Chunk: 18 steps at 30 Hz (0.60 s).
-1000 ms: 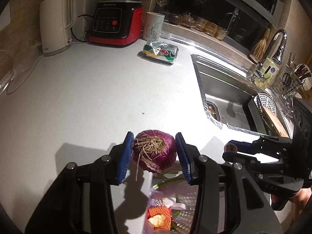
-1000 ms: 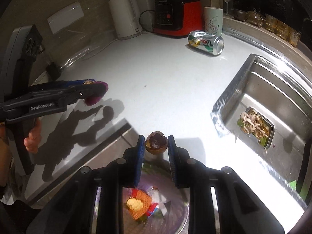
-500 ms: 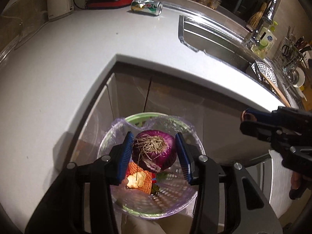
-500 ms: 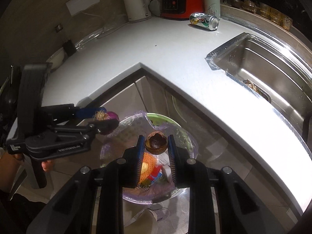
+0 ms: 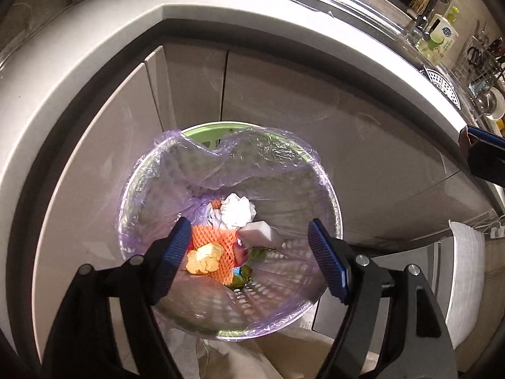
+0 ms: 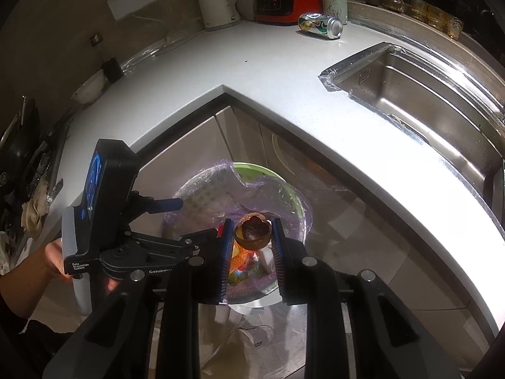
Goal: Collect trash
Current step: 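Open the right tool over the bin to drop the brown nut shell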
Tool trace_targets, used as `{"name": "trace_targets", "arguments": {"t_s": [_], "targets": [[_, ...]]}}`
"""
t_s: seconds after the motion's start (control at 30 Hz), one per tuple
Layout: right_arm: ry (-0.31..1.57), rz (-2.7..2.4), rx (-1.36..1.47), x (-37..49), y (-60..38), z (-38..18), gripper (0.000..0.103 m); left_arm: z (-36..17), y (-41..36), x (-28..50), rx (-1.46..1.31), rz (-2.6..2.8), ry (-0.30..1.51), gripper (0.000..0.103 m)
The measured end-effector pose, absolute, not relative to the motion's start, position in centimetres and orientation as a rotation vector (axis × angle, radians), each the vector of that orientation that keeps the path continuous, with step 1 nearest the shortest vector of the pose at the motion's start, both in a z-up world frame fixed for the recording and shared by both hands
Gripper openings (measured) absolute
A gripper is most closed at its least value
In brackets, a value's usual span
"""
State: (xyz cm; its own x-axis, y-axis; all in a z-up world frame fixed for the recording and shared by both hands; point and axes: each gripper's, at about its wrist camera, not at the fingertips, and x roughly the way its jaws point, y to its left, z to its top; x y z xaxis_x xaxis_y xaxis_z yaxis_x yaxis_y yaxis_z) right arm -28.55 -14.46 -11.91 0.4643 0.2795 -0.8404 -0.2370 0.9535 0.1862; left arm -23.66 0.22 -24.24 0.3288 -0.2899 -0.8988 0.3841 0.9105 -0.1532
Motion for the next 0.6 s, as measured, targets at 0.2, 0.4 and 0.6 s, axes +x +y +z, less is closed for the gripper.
{"name": "trace_targets", "arguments": {"t_s": [0.2, 0.4, 0.6], "targets": [[1.042, 0.353, 0.041, -27.9, -14.1, -12.4, 0.025, -22.8, 0.7, -23.9, 0.094, -0.417, 1.136, 0.079], [1.078, 0.416, 0.027, -25.9, -12.7, -15.0, 0.025, -21.1, 3.0, -24.8, 0.089, -0.359, 1.106, 0.084], [1.149, 0.472, 0.029, -23.8, -10.4, -19.1, 0.025, -20.4, 5.2, -25.8, 0.087, -0.288, 1.103, 0.087]]}}
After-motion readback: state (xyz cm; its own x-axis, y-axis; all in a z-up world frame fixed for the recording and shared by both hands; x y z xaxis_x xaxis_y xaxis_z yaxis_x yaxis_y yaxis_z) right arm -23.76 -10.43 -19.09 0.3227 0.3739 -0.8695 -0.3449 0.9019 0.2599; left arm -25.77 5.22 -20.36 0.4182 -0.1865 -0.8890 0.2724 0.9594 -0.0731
